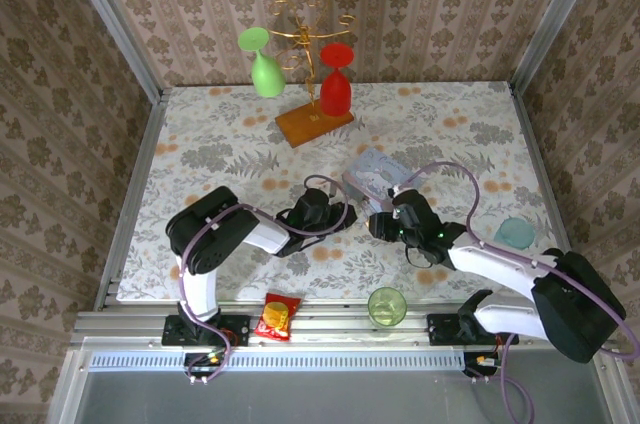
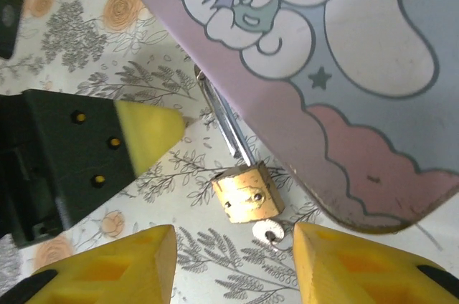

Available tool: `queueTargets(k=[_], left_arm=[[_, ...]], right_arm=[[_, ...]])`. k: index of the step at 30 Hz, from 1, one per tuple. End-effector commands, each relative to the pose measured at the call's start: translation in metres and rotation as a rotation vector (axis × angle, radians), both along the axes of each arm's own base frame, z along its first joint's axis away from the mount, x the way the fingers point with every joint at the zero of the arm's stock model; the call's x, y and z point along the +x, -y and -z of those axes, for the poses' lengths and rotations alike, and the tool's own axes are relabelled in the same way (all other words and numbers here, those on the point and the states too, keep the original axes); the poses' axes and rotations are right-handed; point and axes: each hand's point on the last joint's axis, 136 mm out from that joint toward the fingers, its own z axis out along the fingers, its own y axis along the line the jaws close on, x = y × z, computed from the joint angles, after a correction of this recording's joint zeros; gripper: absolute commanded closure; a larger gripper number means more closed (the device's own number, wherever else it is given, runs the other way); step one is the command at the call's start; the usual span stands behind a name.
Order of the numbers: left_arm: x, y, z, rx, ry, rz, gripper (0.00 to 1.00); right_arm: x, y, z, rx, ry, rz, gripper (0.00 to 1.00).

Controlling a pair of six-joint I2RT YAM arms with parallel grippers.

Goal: Unlock the padlock with the key

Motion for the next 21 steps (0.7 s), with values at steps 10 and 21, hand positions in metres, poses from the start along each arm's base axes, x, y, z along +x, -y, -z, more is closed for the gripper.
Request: queueTargets(k=[10, 21], left_arm=[[0.002, -0.021, -0.025, 0.016, 0.069, -0.020, 0.83], [0.000, -0.025, -0.028, 0.051, 0.099, 0.003, 0.83]], right_arm=[[0.021, -0.019, 0.018, -0.354, 0.020, -0.030, 0.47], [0.022, -0.003, 0.018, -0.172, 0.005, 0.053, 0.43]])
